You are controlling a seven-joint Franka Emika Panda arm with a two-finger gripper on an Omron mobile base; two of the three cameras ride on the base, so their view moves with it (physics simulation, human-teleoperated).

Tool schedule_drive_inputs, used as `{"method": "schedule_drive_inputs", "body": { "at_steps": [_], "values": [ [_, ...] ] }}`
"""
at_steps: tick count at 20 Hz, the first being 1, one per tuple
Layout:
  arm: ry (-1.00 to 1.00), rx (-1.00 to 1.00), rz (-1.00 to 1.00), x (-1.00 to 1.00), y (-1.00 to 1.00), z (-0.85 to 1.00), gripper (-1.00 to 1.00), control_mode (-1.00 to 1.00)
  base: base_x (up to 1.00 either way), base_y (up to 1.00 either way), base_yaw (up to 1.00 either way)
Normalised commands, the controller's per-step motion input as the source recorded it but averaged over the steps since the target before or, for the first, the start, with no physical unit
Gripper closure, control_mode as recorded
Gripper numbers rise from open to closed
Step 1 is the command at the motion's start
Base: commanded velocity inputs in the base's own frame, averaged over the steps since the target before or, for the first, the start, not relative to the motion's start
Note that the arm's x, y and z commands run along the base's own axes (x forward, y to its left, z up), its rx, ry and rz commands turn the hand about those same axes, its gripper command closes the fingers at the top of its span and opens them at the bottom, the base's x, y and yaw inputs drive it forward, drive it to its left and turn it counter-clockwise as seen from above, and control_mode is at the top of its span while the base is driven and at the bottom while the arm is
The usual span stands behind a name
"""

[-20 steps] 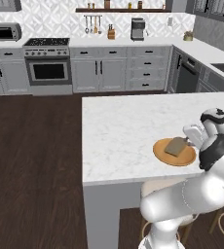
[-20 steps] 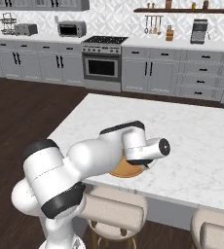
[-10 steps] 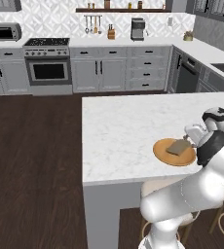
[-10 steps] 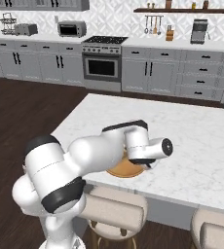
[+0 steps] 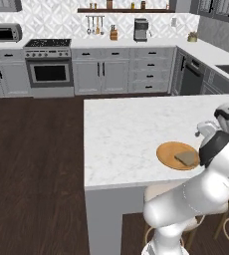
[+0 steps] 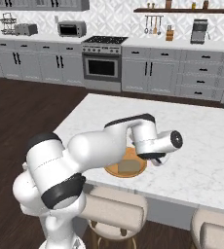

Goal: Start the toaster. Once the lever pops up, take the bread to the plate on the dining counter.

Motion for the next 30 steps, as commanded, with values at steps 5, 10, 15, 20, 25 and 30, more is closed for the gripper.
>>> {"method": "schedule_drive_inputs", "body": {
  "at_steps": [5,10,15,20,25,30],
  "values": [
    [0.12,-0.23,-0.14,-0.01,0.04,0.42,-1.0,-1.0,0.0,0.0,0.0],
    [0.28,-0.31,-0.12,-0.11,0.58,0.58,-1.0,-1.0,0.0,0.0,0.0],
    [0.3,-0.35,0.01,-0.21,1.0,0.63,-1.0,-1.0,0.0,0.0,0.0],
    [0.2,-0.3,0.08,-0.63,1.0,0.53,-1.0,-1.0,0.0,0.0,0.0],
    [0.12,-0.26,0.15,-0.77,0.96,0.42,-1.0,-1.0,0.0,0.0,0.0],
    [0.04,-0.11,0.23,-0.98,0.55,0.29,-1.0,-1.0,0.0,0.0,0.0]
  ]
}}
